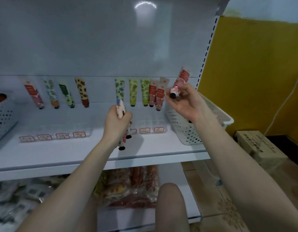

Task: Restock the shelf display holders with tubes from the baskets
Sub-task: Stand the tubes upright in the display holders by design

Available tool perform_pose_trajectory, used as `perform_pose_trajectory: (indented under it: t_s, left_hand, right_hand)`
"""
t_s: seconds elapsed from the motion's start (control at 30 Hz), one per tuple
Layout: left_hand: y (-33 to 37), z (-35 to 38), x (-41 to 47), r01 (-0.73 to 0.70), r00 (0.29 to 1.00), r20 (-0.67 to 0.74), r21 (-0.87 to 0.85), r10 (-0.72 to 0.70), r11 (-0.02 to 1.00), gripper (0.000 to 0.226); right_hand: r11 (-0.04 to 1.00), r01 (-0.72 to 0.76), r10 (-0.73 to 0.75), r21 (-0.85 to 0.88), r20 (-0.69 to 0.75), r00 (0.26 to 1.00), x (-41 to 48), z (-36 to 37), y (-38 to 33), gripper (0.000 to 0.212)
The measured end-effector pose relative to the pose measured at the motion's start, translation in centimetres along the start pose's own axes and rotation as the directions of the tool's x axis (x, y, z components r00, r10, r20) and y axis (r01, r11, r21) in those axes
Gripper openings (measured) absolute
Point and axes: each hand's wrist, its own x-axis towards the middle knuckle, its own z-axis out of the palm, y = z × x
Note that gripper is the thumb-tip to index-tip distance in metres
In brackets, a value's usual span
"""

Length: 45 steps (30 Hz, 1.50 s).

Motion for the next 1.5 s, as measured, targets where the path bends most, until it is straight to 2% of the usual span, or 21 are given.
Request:
perform_pose_trajectory:
  t_s: [0.07,0.13,0.27,0.37,0.43,0.57,0.7,0.83,0.9,1.03,1.23,1.33,1.5]
  left_hand:
    - [-0.6,-0.5,0.0,0.015,1.000,0.001,0.004,-0.015,1.000,0.010]
    - [-1.0,-0.9,0.2,0.021,1.000,-0.001,0.001,-0.021,1.000,0.016]
    - [-1.4,-0.5,0.8,0.027,0.999,0.021,0.017,-0.028,0.999,0.017]
    - [-1.5,0.2,0.9,0.018,0.999,0.050,0.034,-0.020,0.999,0.007]
    - [-1.9,0.6,1.0,0.008,0.998,0.060,0.055,-0.012,0.998,0.008]
    - [-2.2,1.1,1.2,-0.012,0.998,0.060,0.079,0.007,0.997,0.007]
    - [-2.6,1.5,1.5,-0.016,0.998,0.055,0.097,0.011,0.995,0.008]
    - [-3.0,1.6,1.7,-0.009,0.999,0.053,0.091,0.004,0.996,0.009]
    - [-3.1,1.6,1.9,-0.008,0.999,0.053,0.091,0.003,0.996,0.010]
    - [-3.5,1.6,2.1,-0.011,0.999,0.053,0.099,0.005,0.995,0.011]
    - [-3.9,1.6,2.3,-0.012,0.998,0.057,0.098,0.007,0.995,0.010]
    - [-4.2,1.5,2.3,-0.006,0.999,0.054,0.084,0.001,0.996,0.010]
    - [-4.3,1.4,2.4,-0.001,0.999,0.049,0.079,-0.003,0.997,0.011]
  right_hand:
    - [0.996,0.032,-0.031,-0.084,0.012,0.999,0.6,0.4,0.6,0.007]
    - [0.953,0.104,-0.103,-0.283,0.019,0.994,1.3,0.7,1.0,0.004]
    - [0.769,0.194,-0.262,-0.609,-0.023,0.965,2.6,1.1,1.0,0.023]
    - [0.586,0.221,-0.391,-0.780,-0.034,0.920,3.2,1.3,0.4,0.019]
    - [0.464,0.255,-0.474,-0.848,0.006,0.880,3.5,1.2,-0.1,0.014]
    - [0.311,0.291,-0.536,-0.905,0.086,0.840,4.2,1.0,-0.9,0.015]
    - [0.178,0.331,-0.472,-0.927,0.215,0.855,5.4,1.0,-1.1,0.024]
    - [-0.100,0.250,-0.354,-0.963,0.270,0.895,6.1,1.8,-0.5,0.031]
    - [-0.185,0.230,-0.324,-0.955,0.280,0.904,6.4,2.0,-0.1,0.029]
    - [-0.209,0.212,-0.382,-0.955,0.279,0.881,7.1,2.1,0.4,0.024]
    - [-0.430,0.111,-0.302,-0.896,0.259,0.918,8.4,3.0,0.9,0.012]
    - [-0.521,0.081,-0.267,-0.849,0.252,0.930,9.0,3.7,0.9,0.028]
    - [-0.613,0.054,-0.212,-0.788,0.230,0.950,9.6,4.1,0.2,0.036]
